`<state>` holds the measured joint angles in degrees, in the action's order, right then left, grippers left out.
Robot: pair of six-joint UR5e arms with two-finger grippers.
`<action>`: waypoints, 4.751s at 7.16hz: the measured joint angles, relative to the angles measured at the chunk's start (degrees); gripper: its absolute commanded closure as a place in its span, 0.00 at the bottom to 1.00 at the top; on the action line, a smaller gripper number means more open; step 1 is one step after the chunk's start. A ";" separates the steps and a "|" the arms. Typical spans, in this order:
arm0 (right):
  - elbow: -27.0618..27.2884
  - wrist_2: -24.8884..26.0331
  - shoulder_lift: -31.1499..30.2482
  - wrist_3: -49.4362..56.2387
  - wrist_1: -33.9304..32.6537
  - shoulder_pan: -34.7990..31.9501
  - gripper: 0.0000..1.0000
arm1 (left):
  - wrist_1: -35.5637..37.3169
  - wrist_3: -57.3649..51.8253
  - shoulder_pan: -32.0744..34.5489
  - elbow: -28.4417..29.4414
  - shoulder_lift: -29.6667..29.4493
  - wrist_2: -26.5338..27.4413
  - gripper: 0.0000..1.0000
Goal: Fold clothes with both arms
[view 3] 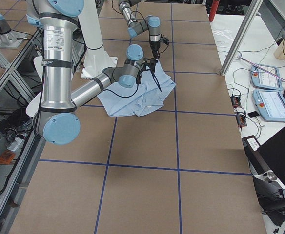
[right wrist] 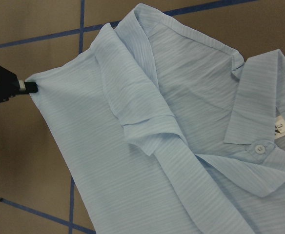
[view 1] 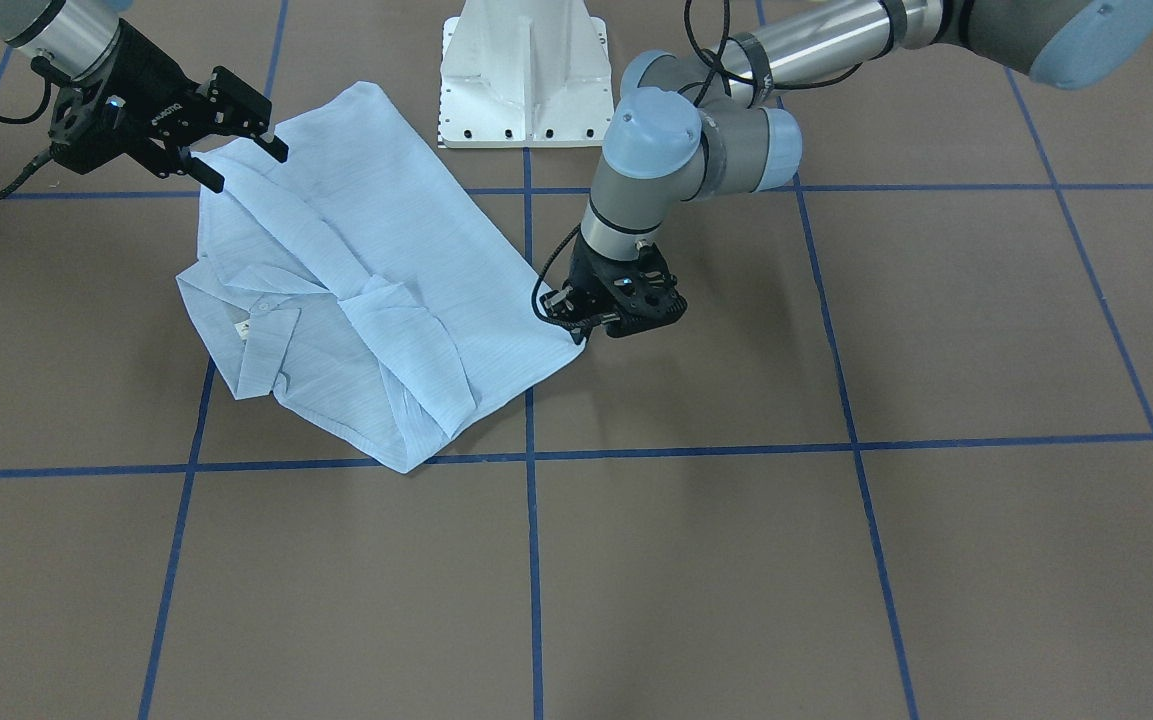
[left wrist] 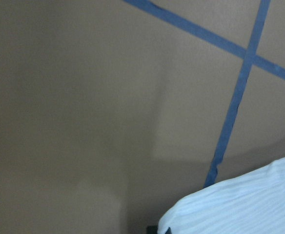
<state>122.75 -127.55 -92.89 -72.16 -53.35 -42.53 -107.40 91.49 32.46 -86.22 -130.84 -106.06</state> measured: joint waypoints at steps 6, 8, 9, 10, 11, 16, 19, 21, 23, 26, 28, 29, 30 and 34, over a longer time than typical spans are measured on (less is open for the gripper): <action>-1.91 1.27 2.77 -0.17 -0.01 -0.02 0.00 | -21.76 -13.77 10.69 29.01 -11.68 8.37 1.00; -2.19 1.33 2.86 -0.12 0.00 0.02 0.00 | -30.65 -14.56 10.80 35.09 -13.65 11.51 0.18; -2.30 1.47 2.98 -0.10 -0.01 0.08 0.00 | -32.08 -14.70 10.83 36.17 -13.99 11.91 0.00; -2.68 1.83 3.54 -0.09 -0.15 0.12 0.00 | -32.57 -15.04 10.93 36.47 -14.09 12.09 0.00; -3.55 2.12 4.67 -0.09 -0.44 0.18 0.00 | -32.70 -15.98 11.52 36.43 -14.13 12.07 0.00; -6.84 15.72 15.59 0.77 -13.84 9.04 0.00 | -20.66 -21.84 16.81 12.64 0.19 -1.15 0.00; -14.33 28.77 29.90 4.30 -28.90 17.53 0.00 | -6.18 -21.75 16.01 -12.10 11.80 -3.56 0.00; -21.20 33.05 33.86 7.08 -29.95 20.19 0.00 | -3.49 -21.14 14.19 -17.01 13.68 -4.16 0.00; -23.40 34.16 33.95 8.79 -30.58 21.32 0.00 | -3.20 -20.67 13.08 -17.56 13.99 -4.26 0.00; -23.84 34.51 33.17 9.80 -32.56 22.02 0.00 | -3.41 -20.28 11.80 -17.07 14.07 -4.25 0.00; -24.13 35.11 32.77 9.97 -32.74 22.78 0.00 | -3.71 -19.85 11.22 -16.84 14.11 -4.19 0.00; -24.19 35.21 32.70 10.05 -32.77 22.90 0.00 | -3.76 -19.77 11.12 -16.81 14.12 -4.17 0.00; -24.18 35.21 32.64 10.16 -32.78 22.69 0.00 | -3.78 -19.53 11.00 -16.79 14.08 -4.16 0.00; -23.23 34.96 30.84 13.44 -33.12 20.35 0.00 | -3.81 -18.53 9.80 -16.82 13.59 -4.13 0.00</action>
<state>99.53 -92.59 -62.06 -58.72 -86.47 -22.18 -111.20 72.96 42.26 -103.04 -117.25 -110.19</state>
